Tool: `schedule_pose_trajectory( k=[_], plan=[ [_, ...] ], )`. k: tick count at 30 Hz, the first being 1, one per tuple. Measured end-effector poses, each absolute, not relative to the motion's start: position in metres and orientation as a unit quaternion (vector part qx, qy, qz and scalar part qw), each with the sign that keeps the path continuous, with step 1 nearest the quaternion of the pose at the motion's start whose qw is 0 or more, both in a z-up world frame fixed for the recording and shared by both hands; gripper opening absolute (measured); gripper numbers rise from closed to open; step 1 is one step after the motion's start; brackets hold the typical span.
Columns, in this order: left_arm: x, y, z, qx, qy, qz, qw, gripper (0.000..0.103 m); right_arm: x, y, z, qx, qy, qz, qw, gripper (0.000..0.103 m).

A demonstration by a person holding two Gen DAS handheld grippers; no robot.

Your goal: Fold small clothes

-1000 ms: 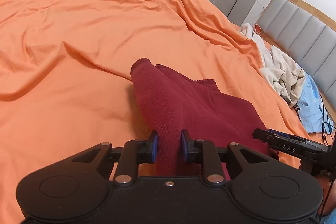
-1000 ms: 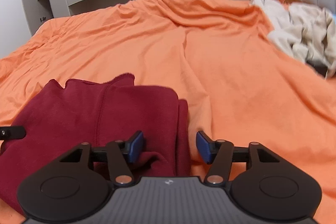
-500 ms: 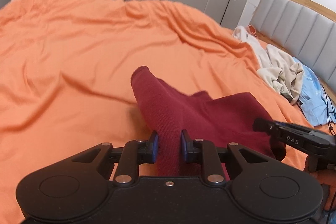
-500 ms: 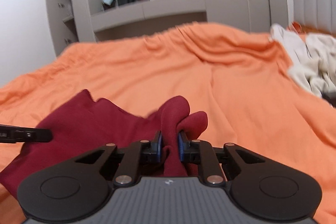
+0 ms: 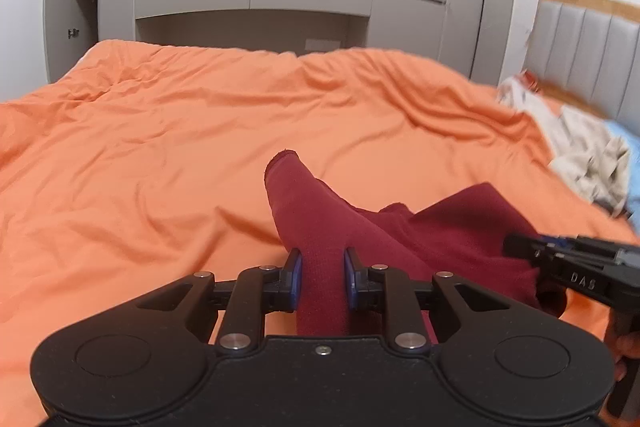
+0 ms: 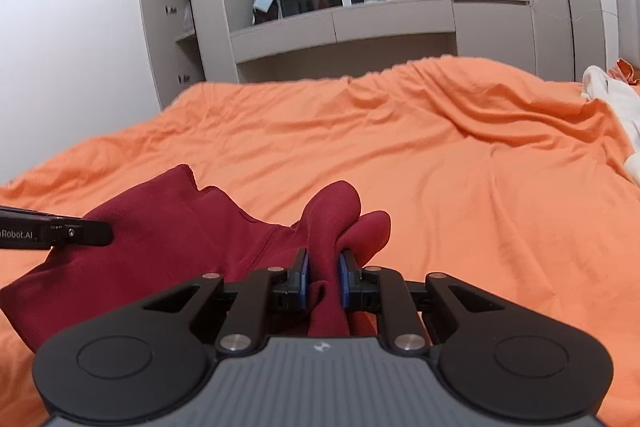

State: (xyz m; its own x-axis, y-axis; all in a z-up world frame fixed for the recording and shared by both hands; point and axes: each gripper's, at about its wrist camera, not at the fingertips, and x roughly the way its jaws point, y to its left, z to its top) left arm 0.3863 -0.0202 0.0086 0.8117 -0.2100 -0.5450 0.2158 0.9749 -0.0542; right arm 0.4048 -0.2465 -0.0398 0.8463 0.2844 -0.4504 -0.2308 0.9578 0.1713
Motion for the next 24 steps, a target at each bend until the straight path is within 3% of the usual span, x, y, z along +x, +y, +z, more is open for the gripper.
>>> schedule_pose_trajectory(
  k=[7,15,24],
  plan=[
    [0.401,-0.026,-0.035,0.068,0.352,-0.097,0.928,0.024,0.417,-0.251,-0.069,0.043,0.294,0.109,0.949,0.018],
    [0.399,-0.018,-0.049,0.067,0.360,-0.098,0.925,0.026,0.414,-0.252,-0.080,0.034,0.308,0.102,0.945,0.019],
    [0.394,-0.024,-0.048,0.072,0.357,-0.087,0.927,0.031,0.410,-0.254,-0.079,0.026,0.304,0.091,0.948,0.031]
  ],
)
